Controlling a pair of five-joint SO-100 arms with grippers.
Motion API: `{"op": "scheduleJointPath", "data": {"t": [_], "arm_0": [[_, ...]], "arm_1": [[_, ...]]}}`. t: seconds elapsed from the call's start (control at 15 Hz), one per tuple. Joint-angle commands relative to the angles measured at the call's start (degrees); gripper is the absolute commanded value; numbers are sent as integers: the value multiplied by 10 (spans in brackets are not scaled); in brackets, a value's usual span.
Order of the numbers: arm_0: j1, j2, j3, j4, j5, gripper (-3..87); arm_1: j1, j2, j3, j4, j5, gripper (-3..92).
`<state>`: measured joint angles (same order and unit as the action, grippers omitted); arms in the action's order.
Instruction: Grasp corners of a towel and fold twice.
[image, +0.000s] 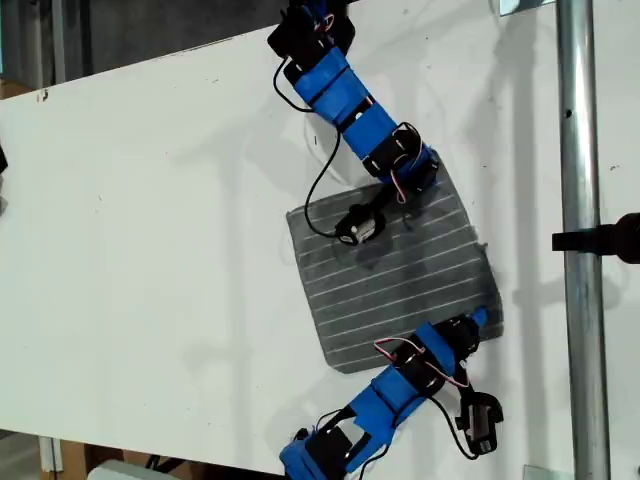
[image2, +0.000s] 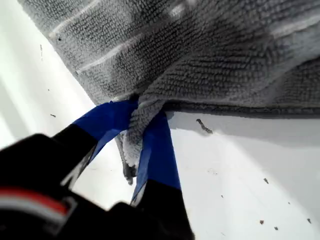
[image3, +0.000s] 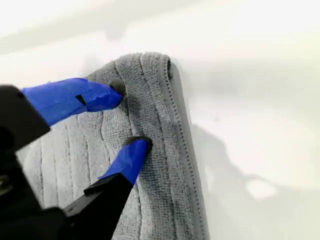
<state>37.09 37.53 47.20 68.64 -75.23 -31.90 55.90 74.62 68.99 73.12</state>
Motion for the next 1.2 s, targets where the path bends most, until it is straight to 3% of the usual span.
{"op": "scheduleJointPath", "data": {"t": [0.0, 0.13, 0.33, 0.53, 0.8, 1.13], "arm_0": [[-1, -9, 12, 89, -60, 173], [3, -17, 12, 127, -79, 209], [26, -32, 8, 137, -101, 236], [31, -34, 5, 129, -131, 167], [56, 55, -7, 256, -149, 261], [82, 151, -3, 267, -126, 256]], "arm_1": [[15, 5, 4, 5, 4, -3], [16, 7, 4, 7, 4, -3], [17, 18, 4, 16, 4, -3], [19, 19, 4, 17, 4, -3], [21, 22, 4, 22, 4, -3], [23, 26, 4, 24, 4, -3]]}}
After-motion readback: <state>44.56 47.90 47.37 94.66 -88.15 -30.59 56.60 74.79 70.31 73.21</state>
